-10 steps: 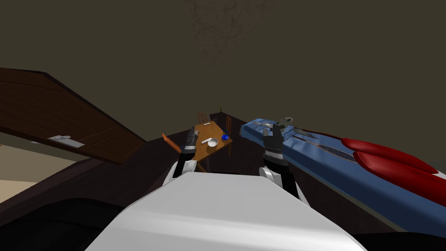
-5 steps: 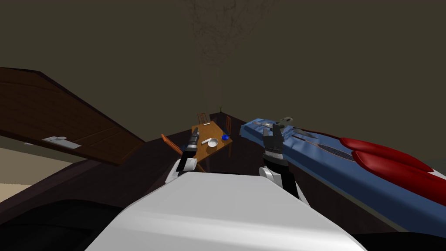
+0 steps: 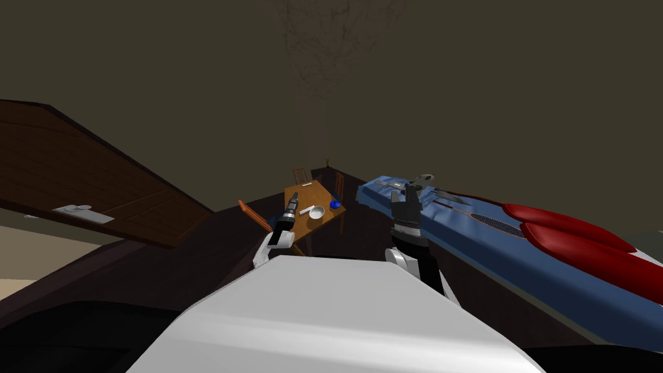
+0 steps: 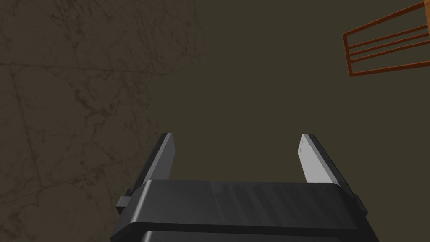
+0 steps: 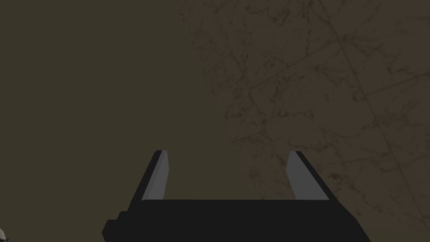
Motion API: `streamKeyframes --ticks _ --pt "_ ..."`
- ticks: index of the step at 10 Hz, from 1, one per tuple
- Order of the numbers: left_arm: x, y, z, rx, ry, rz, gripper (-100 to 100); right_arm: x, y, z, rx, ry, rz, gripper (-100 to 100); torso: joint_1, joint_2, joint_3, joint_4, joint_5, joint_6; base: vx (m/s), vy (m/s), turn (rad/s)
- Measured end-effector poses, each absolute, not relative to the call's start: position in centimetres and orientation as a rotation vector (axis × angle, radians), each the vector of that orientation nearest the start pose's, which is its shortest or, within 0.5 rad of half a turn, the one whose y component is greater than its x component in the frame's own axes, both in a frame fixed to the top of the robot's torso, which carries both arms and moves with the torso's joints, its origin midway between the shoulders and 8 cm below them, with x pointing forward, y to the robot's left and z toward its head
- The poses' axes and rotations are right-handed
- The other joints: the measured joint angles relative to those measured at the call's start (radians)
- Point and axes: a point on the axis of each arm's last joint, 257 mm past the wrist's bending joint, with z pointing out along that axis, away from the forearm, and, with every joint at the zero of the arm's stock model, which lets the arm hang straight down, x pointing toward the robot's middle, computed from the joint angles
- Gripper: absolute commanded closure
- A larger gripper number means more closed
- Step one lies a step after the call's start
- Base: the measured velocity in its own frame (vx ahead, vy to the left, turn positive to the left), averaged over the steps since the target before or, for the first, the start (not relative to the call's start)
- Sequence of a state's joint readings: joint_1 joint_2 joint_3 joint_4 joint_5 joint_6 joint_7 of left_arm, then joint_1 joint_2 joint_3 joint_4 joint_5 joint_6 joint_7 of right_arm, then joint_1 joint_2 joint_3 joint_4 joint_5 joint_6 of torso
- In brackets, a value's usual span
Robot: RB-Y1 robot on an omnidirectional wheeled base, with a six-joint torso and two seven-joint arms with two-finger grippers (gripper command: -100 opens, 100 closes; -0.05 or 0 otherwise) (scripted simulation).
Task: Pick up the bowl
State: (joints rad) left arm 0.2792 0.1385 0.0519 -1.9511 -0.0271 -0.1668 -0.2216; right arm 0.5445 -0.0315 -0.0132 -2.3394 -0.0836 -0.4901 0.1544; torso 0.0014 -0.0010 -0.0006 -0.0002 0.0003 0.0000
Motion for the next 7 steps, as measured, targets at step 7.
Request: streamKeyframes --ticks 7 --pt "49.9 32.1 -18.4 -0.860 1.261 -0.808 -100 32.9 -29.2 3.5 0.620 0.620 1.188 0 0.000 0.000 0.000 0.000 0.000 0.000 0.008 0.016 -0.017"
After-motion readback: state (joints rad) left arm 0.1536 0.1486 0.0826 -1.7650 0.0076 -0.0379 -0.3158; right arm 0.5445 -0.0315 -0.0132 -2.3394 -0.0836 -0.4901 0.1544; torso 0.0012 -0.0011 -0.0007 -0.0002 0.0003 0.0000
